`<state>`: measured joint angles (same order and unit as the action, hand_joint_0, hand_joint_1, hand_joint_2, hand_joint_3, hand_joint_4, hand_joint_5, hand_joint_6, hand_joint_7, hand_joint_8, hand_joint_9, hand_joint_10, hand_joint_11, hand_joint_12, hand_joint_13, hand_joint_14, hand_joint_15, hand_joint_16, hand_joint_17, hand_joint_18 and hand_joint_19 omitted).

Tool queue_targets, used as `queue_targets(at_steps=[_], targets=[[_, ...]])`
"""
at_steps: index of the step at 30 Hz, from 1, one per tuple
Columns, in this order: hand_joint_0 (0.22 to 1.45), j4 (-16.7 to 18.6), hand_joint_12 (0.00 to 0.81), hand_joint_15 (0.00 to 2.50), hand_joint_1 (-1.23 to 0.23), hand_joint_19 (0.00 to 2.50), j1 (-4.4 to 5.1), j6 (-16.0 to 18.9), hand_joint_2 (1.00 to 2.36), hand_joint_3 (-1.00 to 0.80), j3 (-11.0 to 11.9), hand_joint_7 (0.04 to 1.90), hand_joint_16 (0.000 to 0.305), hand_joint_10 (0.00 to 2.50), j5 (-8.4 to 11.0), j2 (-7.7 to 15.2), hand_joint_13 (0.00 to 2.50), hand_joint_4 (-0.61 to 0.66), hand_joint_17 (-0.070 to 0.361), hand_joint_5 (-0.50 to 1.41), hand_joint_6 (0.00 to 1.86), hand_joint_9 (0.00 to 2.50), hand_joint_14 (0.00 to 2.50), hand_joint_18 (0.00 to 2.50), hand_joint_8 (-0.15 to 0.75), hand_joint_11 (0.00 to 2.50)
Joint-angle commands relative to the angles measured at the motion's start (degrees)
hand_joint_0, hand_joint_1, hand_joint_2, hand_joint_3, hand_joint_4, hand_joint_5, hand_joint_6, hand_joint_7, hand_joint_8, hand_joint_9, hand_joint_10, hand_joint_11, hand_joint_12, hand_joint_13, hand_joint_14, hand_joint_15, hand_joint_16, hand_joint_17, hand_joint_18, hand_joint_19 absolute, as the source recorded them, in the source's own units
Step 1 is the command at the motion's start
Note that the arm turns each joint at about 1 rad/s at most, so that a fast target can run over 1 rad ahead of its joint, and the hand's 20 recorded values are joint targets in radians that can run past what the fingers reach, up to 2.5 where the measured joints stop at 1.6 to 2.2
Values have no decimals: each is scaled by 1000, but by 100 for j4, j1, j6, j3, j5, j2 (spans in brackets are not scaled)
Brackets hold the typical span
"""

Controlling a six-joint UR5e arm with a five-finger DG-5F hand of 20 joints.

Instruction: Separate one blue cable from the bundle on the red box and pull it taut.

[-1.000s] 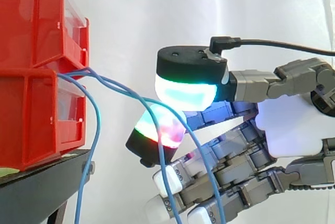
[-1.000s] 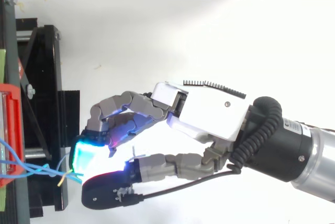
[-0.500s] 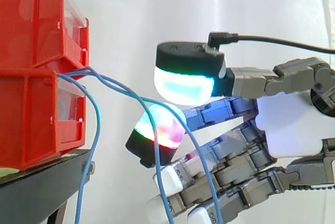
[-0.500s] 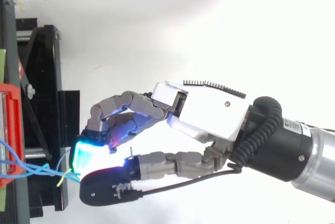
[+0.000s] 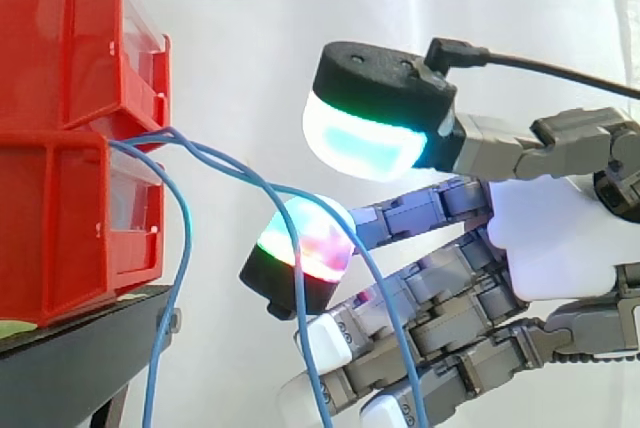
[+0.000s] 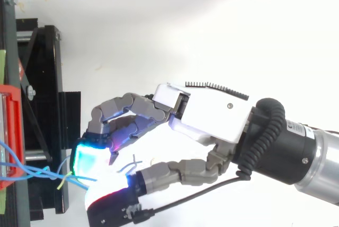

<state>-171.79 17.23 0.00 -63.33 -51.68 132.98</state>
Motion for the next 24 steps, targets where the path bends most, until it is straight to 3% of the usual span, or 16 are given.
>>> queue_targets(at_steps=[1, 6, 20, 24], targets=[[479, -4, 392, 272, -854, 319, 0, 0, 1000, -500, -4, 1023, 47, 10, 0, 0, 679, 147, 105, -152, 866, 849, 8, 718, 336, 532], [568, -4, 363, 283, -846, 335, 0, 9, 1001, -476, 5, 1058, 40, 12, 0, 0, 678, 96, 91, -149, 864, 851, 9, 695, 311, 535], [540, -21, 370, 281, -741, 348, 0, 61, 1015, -243, 5, 1136, 41, 13, 9, 0, 683, 67, 93, -133, 879, 885, 9, 695, 323, 536], [544, -144, 418, 270, -734, 294, 0, 105, 1009, -183, 5, 1104, 51, 11, 9, 0, 722, 65, 115, -116, 889, 938, 7, 773, 360, 527]])
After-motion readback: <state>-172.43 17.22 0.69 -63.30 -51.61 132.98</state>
